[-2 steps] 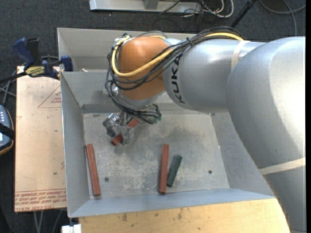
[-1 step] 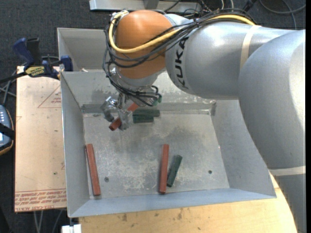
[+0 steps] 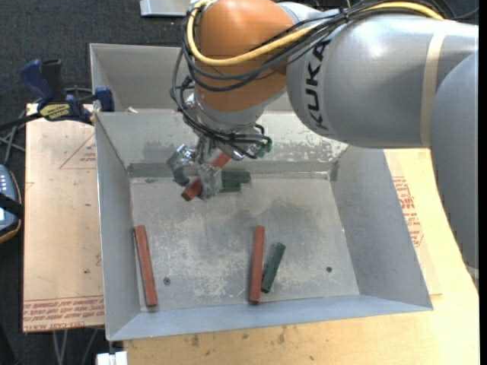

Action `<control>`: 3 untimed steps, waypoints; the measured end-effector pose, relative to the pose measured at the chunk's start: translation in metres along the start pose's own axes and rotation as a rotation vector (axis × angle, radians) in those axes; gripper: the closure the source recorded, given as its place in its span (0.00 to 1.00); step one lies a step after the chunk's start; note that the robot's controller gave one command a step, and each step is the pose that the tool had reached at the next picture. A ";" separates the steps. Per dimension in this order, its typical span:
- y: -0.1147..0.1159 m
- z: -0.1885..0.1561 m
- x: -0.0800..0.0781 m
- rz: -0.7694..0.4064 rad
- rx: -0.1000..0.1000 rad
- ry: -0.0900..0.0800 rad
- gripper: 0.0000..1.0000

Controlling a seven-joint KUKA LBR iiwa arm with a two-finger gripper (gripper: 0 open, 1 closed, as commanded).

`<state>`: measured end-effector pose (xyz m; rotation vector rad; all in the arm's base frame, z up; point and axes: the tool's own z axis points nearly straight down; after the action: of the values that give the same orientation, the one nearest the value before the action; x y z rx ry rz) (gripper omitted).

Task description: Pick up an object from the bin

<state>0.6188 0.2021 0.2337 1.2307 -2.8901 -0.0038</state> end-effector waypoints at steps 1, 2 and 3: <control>-0.019 0.041 0.016 0.031 0.006 -0.010 1.00; -0.020 0.083 0.022 0.043 0.000 0.003 1.00; -0.020 0.035 0.025 -0.043 -0.002 0.003 1.00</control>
Offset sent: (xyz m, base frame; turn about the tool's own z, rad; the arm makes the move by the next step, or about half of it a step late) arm -0.0035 -0.0122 -0.0249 0.0816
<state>0.6159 0.1701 0.1991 1.2913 -2.8596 -0.0047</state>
